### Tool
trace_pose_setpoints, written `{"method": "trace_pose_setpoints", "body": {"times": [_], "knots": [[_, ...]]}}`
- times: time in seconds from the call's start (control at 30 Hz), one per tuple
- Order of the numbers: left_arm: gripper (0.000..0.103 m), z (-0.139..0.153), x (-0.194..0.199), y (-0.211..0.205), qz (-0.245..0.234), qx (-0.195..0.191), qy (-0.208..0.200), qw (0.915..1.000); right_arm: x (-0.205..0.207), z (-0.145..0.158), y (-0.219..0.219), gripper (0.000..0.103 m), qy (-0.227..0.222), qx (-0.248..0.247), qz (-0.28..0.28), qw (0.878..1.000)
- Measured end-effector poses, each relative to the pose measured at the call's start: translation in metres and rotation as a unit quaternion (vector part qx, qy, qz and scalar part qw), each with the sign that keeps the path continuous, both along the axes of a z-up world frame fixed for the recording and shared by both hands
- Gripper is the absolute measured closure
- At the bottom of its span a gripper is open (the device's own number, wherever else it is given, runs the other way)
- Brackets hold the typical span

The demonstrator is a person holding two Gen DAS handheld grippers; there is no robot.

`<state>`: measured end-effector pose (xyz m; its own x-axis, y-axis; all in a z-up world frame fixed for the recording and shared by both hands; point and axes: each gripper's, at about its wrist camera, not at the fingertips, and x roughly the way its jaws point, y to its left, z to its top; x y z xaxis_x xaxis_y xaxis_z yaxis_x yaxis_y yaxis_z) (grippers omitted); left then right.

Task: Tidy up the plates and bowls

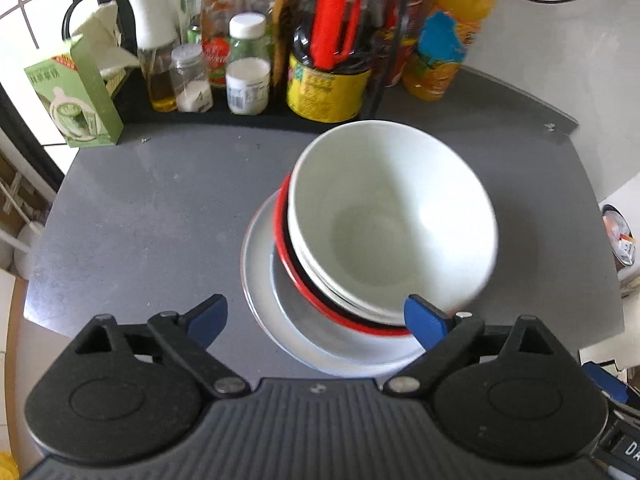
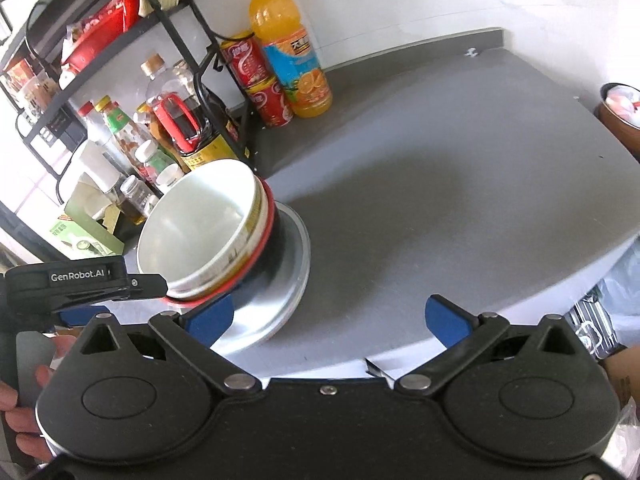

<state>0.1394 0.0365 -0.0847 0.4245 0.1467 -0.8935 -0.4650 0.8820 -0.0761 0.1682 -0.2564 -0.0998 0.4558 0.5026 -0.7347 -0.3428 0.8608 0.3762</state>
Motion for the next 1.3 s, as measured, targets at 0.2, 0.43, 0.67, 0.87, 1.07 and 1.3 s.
{"method": "trace_pose_setpoints", "body": {"times": [0.2, 0.43, 0.67, 0.87, 1.07, 1.3], "knots": [[0.009, 0.010, -0.025, -0.027, -0.017, 0.006, -0.008, 0.9998, -0.023, 0.009, -0.028, 0.000, -0.010, 0.011, -0.013, 1.000], [0.009, 0.027, -0.053, -0.052, -0.032, 0.020, -0.022, 0.9990, -0.045, 0.022, -0.053, 0.000, -0.023, 0.015, -0.034, 0.999], [0.008, 0.041, -0.081, -0.065, -0.042, 0.020, -0.036, 0.9983, -0.068, 0.032, -0.069, 0.000, -0.035, 0.015, -0.048, 0.998], [0.001, 0.057, -0.103, -0.074, -0.049, 0.022, -0.065, 0.9965, -0.089, 0.039, -0.081, 0.000, -0.054, 0.014, -0.052, 0.997], [0.000, 0.066, -0.122, -0.080, -0.057, 0.018, -0.088, 0.9943, -0.107, 0.044, -0.096, 0.000, -0.066, 0.015, -0.065, 0.996], [0.000, 0.077, -0.142, -0.087, -0.074, 0.027, -0.099, 0.9920, -0.129, 0.056, -0.105, 0.000, -0.079, 0.010, -0.076, 0.994]]}}
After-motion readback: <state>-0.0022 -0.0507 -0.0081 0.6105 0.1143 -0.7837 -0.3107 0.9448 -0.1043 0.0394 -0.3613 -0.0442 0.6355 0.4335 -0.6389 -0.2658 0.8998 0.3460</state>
